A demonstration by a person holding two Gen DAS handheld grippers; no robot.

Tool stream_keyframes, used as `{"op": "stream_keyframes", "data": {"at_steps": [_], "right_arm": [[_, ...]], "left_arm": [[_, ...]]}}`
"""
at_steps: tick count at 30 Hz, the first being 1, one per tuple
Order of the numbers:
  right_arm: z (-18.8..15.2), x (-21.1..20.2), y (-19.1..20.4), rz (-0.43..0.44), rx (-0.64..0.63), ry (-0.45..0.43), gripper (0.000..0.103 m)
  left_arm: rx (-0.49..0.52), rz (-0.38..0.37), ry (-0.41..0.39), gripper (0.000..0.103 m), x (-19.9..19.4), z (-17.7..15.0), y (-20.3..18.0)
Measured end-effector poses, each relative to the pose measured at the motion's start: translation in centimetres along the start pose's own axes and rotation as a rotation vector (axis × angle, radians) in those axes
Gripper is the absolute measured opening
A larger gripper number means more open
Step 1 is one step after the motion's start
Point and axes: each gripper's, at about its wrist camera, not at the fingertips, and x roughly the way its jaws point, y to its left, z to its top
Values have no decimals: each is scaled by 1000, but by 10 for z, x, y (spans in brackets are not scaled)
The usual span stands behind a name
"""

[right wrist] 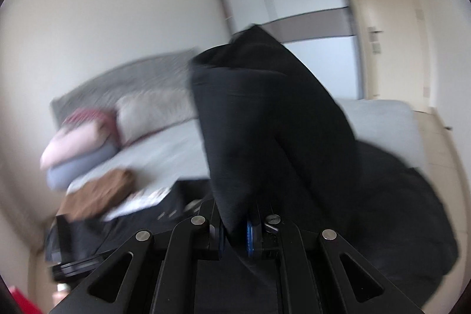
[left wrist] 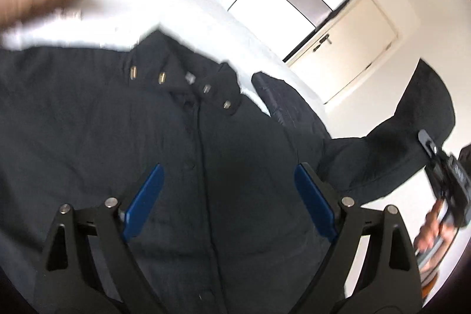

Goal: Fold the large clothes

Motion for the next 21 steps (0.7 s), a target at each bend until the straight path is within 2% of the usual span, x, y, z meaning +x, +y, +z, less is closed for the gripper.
{"op": "stream_keyframes", "data": {"at_steps": [4, 5, 7, 8, 9, 10, 12, 14, 15, 18, 19, 21], "right_arm": [[-33, 54, 64, 97, -105, 117, 10], [-44, 71, 79, 117, -131, 150, 10], [-63, 99, 103, 151, -165, 200, 10], [-77, 108, 112, 170, -177, 227, 14], [-88, 122, 120, 186, -187, 258, 17], [-100, 137, 127, 204, -200, 302, 19], [-120, 161, 132, 252, -200, 406, 33], [-135, 174, 134, 312, -189, 510, 42], [-138, 174, 132, 360, -176, 543, 43], [-130, 160, 113, 398, -154, 529, 49], [-128, 151, 104, 384, -159, 502, 51], [-106, 142, 73, 276, -165, 419, 58]], "left_arm": [[-91, -77, 11, 88, 20, -14, 63], [-125, -84, 33, 77, 22, -10, 75], [-189, -145, 23, 77, 13, -2, 87], [-207, -192, -27, 77, 3, -1, 94], [-219, -198, -58, 77, -3, -1, 99], [-242, -208, -71, 77, -6, -1, 106], [-286, -252, -68, 77, -7, -1, 117], [-300, -265, -73, 77, -7, -2, 118], [-293, -259, -70, 77, -7, -2, 116], [-235, -184, -46, 77, -3, -5, 105], [-192, -126, -27, 77, 0, -5, 97], [-95, 3, 9, 77, 7, -8, 80]]}}
